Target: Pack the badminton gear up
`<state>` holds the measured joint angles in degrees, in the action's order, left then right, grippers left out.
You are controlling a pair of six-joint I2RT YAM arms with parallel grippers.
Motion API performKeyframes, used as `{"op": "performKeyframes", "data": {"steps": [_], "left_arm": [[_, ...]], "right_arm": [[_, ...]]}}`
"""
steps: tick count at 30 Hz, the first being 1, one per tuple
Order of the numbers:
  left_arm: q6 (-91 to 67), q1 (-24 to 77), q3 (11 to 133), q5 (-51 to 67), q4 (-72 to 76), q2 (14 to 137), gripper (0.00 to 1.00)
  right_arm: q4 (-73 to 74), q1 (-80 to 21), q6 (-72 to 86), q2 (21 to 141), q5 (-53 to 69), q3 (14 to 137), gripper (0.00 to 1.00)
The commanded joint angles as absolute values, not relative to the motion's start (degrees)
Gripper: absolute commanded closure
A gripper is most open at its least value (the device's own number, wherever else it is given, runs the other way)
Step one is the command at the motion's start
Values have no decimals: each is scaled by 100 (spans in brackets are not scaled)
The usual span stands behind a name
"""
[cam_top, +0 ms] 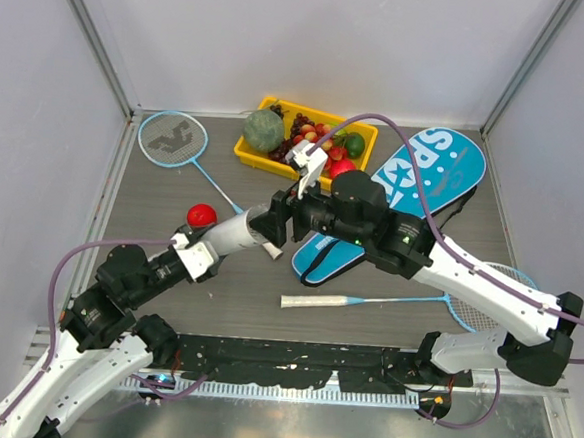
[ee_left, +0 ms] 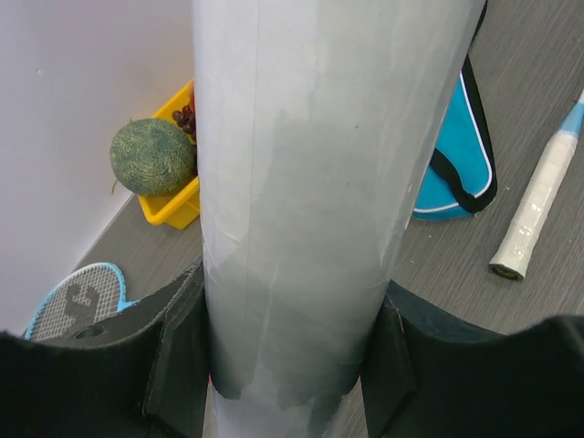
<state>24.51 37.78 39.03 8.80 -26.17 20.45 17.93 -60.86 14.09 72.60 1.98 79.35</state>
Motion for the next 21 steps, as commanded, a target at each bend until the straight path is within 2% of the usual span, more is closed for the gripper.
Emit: {"op": "performKeyframes", "data": {"steps": [1, 2, 4, 6, 9, 10, 15, 21], "left_arm": [[2540, 3779, 4043, 976, -2136, 2030, 59], [2540, 3779, 4043, 976, -2118, 2048, 59], [2531, 3779, 4043, 984, -2083, 2057, 60], [2531, 3779, 4052, 993, -2048, 2074, 60], [2540, 3779, 4069, 976, -2030, 2092, 60], [2540, 3779, 4069, 976, -2030, 2100, 60], [2549, 3779, 4061, 949, -2022, 2101, 60], [2619, 3779, 4078, 686, -2057, 2171, 62]], "right_arm": [[1784, -6064, 1538, 7470, 702, 8218, 39], [1784, -6064, 1547, 7540, 755, 8235, 46], [1784, -6064, 1573, 7620, 835, 8253, 52], [1775, -6065, 1591, 7655, 896, 8253, 52], [1793, -6064, 1573, 7664, 923, 8244, 43], [1810, -6064, 1565, 7655, 923, 8244, 36], [1872, -5951, 1599, 7620, 1125, 8200, 29], [1934, -5783, 1679, 7322, 1318, 8139, 15]]}}
